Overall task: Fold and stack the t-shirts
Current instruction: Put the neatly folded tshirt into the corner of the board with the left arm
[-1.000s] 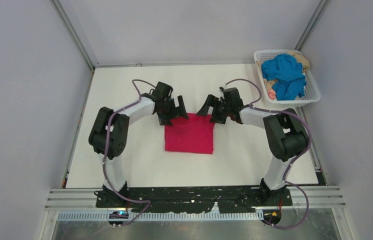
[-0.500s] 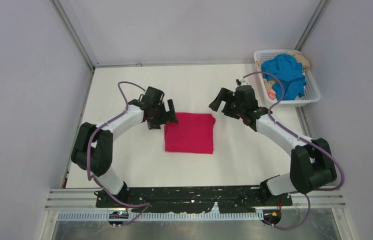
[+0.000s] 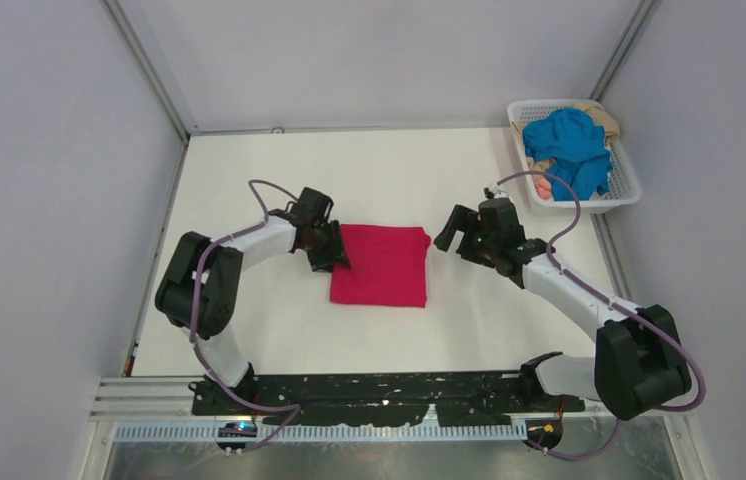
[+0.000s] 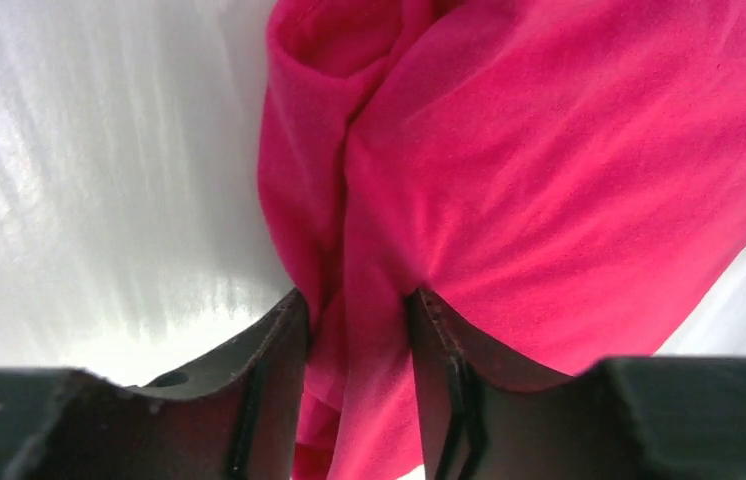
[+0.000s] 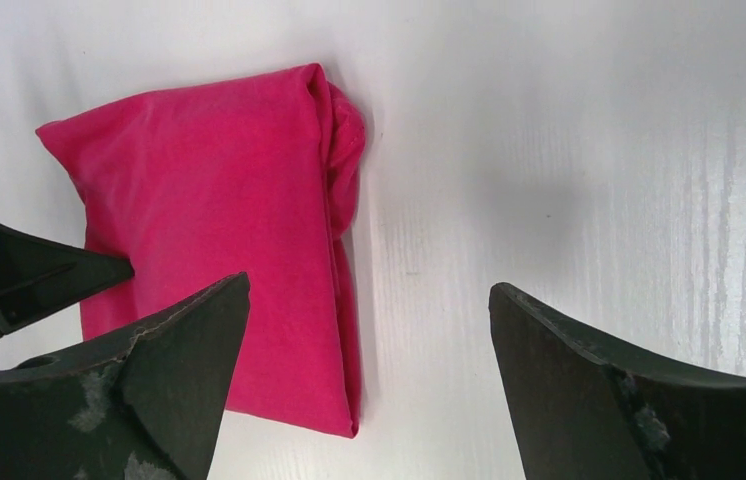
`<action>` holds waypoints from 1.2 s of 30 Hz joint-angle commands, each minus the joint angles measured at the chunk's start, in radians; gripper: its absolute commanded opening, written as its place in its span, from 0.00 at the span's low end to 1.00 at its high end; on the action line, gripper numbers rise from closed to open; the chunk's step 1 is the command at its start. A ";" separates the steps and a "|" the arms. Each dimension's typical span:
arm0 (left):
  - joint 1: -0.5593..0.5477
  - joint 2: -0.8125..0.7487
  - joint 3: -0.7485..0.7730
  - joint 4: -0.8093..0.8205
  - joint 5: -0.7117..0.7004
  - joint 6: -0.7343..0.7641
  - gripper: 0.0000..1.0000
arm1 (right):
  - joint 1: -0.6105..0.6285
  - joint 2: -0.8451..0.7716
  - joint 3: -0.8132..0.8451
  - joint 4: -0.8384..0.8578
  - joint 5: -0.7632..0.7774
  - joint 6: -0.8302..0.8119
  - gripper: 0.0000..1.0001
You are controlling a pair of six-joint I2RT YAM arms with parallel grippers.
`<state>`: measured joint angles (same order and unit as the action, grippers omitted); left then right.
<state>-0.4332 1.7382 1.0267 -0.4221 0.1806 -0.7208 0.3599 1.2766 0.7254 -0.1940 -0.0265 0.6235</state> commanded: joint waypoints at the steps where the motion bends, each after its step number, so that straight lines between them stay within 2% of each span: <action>1: -0.018 0.057 0.040 0.041 0.016 -0.003 0.38 | -0.002 -0.048 0.009 0.009 0.062 -0.013 0.95; 3: -0.021 0.084 0.065 0.023 -0.004 -0.001 0.24 | -0.002 -0.056 0.006 0.010 0.072 -0.016 0.95; 5: -0.019 0.105 0.105 -0.018 -0.057 0.010 0.01 | -0.003 -0.065 0.002 0.010 0.083 -0.021 0.95; 6: -0.016 0.114 0.136 -0.047 -0.096 0.019 0.00 | -0.002 -0.073 0.003 0.011 0.090 -0.024 0.95; 9: 0.012 0.133 0.245 -0.110 -0.196 0.044 0.00 | -0.004 -0.088 0.007 0.009 0.096 -0.038 0.95; 17: 0.144 0.244 0.543 -0.254 -0.334 0.169 0.00 | -0.018 -0.172 -0.003 0.007 0.136 -0.059 0.95; 22: 0.248 0.386 0.775 -0.404 -0.263 0.200 0.00 | -0.026 -0.246 -0.005 -0.007 0.185 -0.076 0.95; 27: 0.351 0.441 0.926 -0.422 -0.250 0.250 0.00 | -0.037 -0.284 0.001 -0.029 0.236 -0.101 0.95; 30: 0.404 0.496 1.065 -0.458 -0.262 0.307 0.00 | -0.043 -0.294 0.001 -0.031 0.244 -0.110 0.95; 36: 0.515 0.627 1.247 -0.493 -0.196 0.420 0.00 | -0.048 -0.313 0.000 -0.032 0.260 -0.120 0.95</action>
<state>0.0185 2.3047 2.1715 -0.8749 -0.0574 -0.3923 0.3172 0.9970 0.7197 -0.2359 0.1894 0.5247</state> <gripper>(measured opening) 0.039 0.948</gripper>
